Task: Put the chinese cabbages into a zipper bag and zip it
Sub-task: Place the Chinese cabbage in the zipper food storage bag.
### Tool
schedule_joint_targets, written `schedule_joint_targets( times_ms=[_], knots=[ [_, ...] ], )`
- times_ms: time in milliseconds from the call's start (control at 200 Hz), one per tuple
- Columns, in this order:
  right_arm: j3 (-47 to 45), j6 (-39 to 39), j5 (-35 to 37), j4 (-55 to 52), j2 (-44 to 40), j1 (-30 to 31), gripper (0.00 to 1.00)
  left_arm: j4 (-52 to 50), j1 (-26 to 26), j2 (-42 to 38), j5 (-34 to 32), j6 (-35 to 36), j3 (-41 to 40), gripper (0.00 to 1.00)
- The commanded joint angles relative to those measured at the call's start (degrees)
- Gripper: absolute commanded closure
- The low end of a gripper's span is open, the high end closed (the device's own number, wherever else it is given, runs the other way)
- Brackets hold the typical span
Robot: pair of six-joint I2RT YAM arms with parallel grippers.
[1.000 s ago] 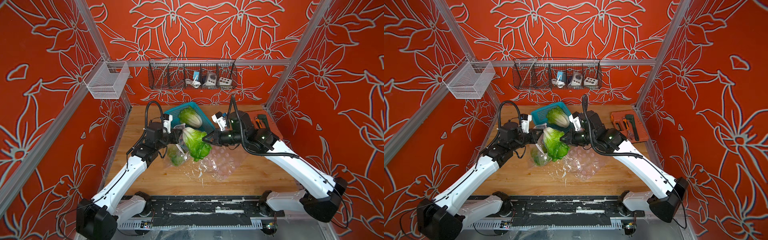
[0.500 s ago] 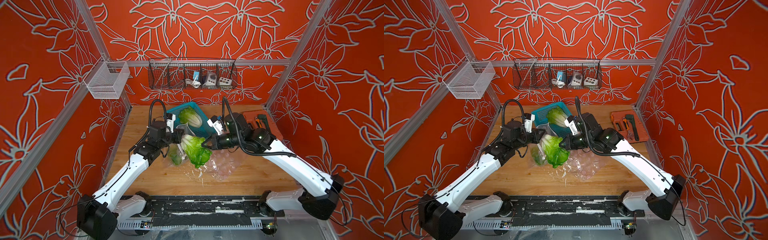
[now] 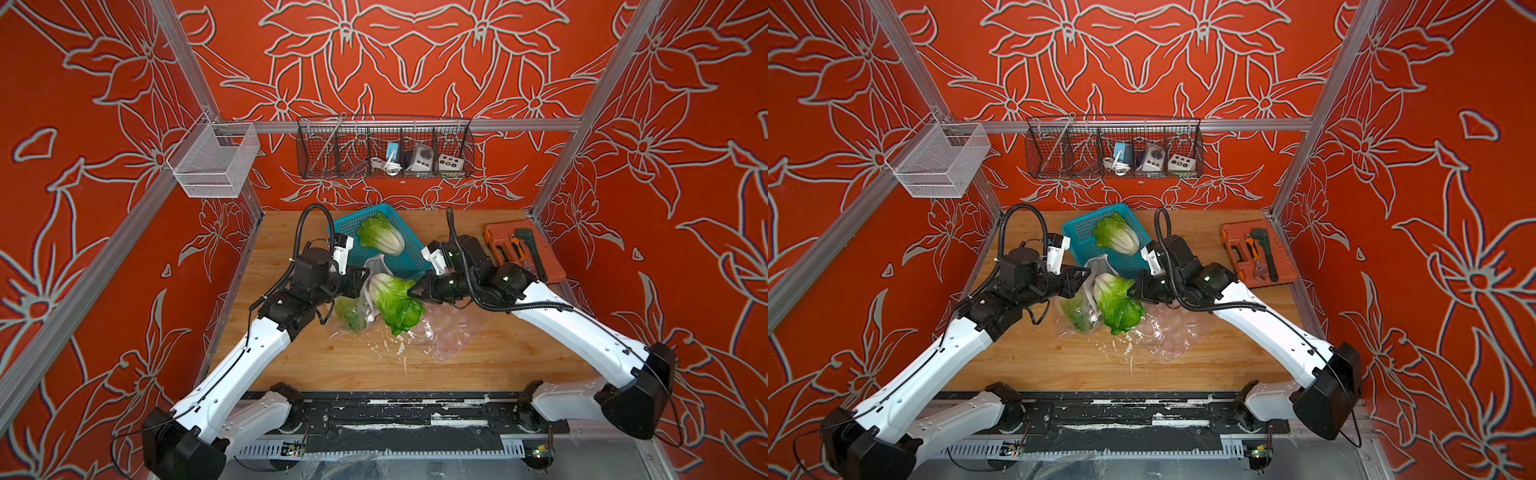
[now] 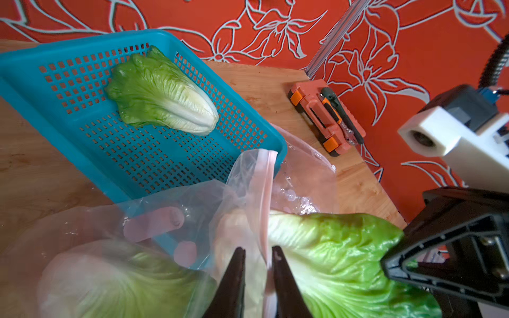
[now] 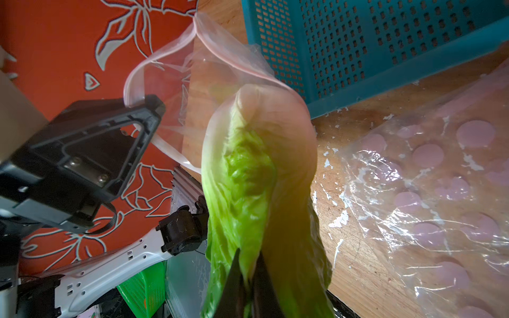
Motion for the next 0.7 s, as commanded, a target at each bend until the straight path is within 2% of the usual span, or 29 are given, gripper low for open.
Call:
schedule_joint_targets(
  times_ms=[0, 80, 160, 195, 455, 535, 620, 696],
  knots=[
    [0.21, 1.62, -1.36, 3.72, -1.62, 0.13, 1.0, -1.96, -0.72, -0.08, -0.02, 1.83, -0.39, 0.79],
    [0.49, 1.69, -1.45, 3.64, -1.95, 0.1, 1.0, -2.11, -1.62, 0.52, -0.43, 2.07, -0.32, 0.8],
    [1.05, 2.31, -2.36, 4.05, -2.12, 0.18, 1.0, -2.93, -2.39, 0.89, -1.37, 2.48, 0.17, 0.91],
    [1.58, 2.63, -2.95, 4.3, -1.97, 0.22, 1.0, -3.65, -2.67, 0.89, -1.51, 2.54, 0.71, 1.0],
    [6.89, 2.67, -5.61, 8.44, 1.36, 1.97, 1.0, -5.98, -4.94, -3.42, 1.18, 0.06, 4.13, 1.0],
    [5.59, -1.73, -4.69, 11.0, 2.89, 1.81, 1.0, -6.49, -4.9, -3.98, 1.61, 0.0, 4.48, 1.0],
    [5.95, -7.56, -3.22, 8.4, 6.33, 1.64, 1.0, -7.0, -4.9, -4.23, 2.04, -0.03, 4.62, 1.0],
    [6.06, -6.97, -6.37, 9.6, 7.98, 1.69, 1.0, -7.13, -4.88, -4.28, 2.83, -0.15, 4.62, 1.0]
  ],
)
